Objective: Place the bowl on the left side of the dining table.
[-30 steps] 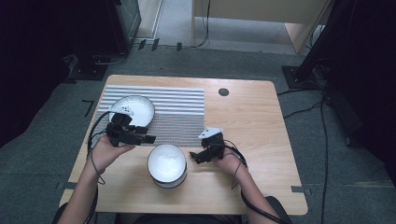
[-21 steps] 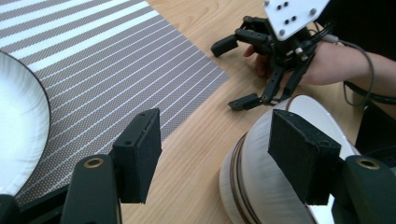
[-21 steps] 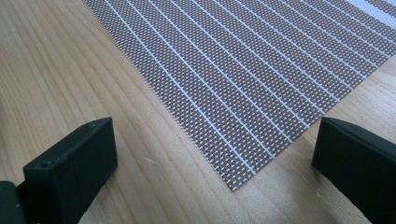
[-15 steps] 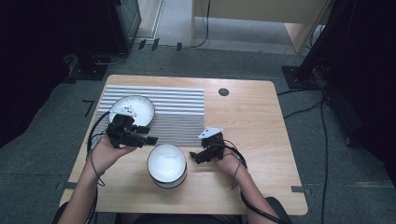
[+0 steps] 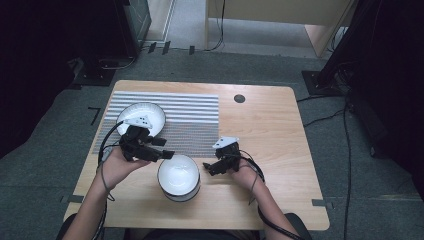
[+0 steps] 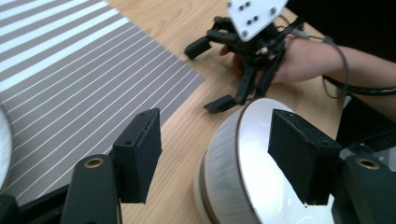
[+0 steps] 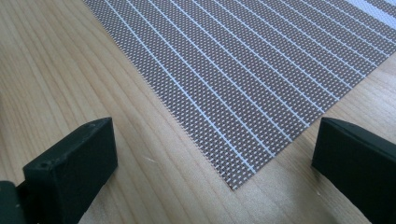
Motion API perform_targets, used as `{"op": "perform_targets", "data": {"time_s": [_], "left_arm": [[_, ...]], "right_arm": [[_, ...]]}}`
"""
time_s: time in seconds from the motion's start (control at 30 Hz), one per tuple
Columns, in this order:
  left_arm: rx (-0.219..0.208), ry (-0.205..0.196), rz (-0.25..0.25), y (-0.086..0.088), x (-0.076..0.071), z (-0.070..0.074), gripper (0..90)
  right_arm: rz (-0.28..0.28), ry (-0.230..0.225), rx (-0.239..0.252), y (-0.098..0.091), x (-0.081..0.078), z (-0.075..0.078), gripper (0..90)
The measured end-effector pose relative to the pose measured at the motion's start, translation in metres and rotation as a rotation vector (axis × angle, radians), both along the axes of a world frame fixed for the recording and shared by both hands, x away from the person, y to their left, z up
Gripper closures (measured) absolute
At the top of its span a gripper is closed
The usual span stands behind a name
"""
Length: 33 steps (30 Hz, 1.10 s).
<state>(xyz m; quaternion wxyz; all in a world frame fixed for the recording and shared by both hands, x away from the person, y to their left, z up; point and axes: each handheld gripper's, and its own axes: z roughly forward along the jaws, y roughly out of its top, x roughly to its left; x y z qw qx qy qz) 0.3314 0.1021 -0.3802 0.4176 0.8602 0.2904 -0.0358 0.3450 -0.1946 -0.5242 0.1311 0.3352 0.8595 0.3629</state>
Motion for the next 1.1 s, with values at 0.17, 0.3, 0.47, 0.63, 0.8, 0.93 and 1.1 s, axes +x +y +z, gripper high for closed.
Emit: {"op": "perform_targets", "data": {"time_s": [0.17, 0.3, 0.47, 0.63, 0.8, 0.93, 1.1], "left_arm": [[0.023, 0.008, -0.02, -0.006, -0.001, -0.005, 34.4], [0.034, 0.017, -0.018, -0.008, -0.001, -0.009, 34.9], [0.019, 0.026, -0.006, -0.006, -0.002, -0.015, 39.2], [0.034, 0.028, -0.01, -0.007, -0.003, -0.021, 39.3], [0.042, 0.032, -0.015, -0.01, -0.004, -0.025, 39.8], [0.038, 0.04, -0.028, -0.014, -0.003, -0.029, 40.6], [0.047, 0.049, -0.034, -0.017, -0.003, -0.033, 39.6]], "right_arm": [[-0.001, 0.001, 0.0, 0.0, 0.0, 0.0, 0.0], [0.0, 0.0, 0.0, 0.0, 0.0, 0.0, 0.0], [0.001, -0.001, -0.001, 0.0, 0.0, 0.0, 0.0], [-0.001, 0.002, -0.001, 0.0, 0.0, 0.0, 0.0], [0.0, 0.002, -0.001, 0.0, 0.0, 0.0, 0.0], [0.0, 0.001, -0.001, 0.0, 0.0, 0.0, 0.0], [0.0, 0.001, -0.001, 0.0, 0.0, 0.0, 0.0]]}}
